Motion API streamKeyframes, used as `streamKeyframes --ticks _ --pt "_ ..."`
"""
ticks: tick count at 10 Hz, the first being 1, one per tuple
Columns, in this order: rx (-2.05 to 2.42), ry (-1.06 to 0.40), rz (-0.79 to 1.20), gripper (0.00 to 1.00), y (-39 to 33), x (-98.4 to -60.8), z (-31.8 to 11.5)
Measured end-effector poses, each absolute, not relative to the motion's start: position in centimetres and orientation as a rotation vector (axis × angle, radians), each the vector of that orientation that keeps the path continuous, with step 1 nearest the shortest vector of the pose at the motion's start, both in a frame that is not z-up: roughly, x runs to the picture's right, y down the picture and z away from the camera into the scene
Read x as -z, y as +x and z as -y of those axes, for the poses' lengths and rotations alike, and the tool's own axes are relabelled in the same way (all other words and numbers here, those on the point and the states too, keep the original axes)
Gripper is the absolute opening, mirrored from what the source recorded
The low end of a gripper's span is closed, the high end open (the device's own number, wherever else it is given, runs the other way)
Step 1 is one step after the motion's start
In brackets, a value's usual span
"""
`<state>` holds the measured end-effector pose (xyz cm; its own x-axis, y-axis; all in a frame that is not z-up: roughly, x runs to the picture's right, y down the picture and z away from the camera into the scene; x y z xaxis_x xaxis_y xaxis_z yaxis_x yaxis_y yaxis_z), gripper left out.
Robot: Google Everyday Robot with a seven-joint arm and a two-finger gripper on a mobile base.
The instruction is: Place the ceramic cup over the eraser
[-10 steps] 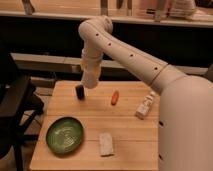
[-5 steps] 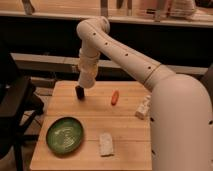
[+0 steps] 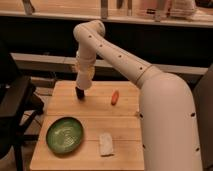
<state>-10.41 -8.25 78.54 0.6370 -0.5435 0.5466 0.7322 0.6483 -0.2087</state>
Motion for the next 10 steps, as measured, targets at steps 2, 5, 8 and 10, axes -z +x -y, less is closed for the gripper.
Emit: streamKeyframes --ticks 2,5,8,10 --pt "0.765 -0.447 0.478 0.0 -11.9 -79.2 7.8" --pt "0.764 -0.456 0.489 0.0 -11.7 -80.1 7.2" --pt "0.771 -0.462 0.498 0.0 -12.7 -80.8 6.7" --pt "0.775 -0.467 0.502 0.0 -12.8 -81.1 6.5"
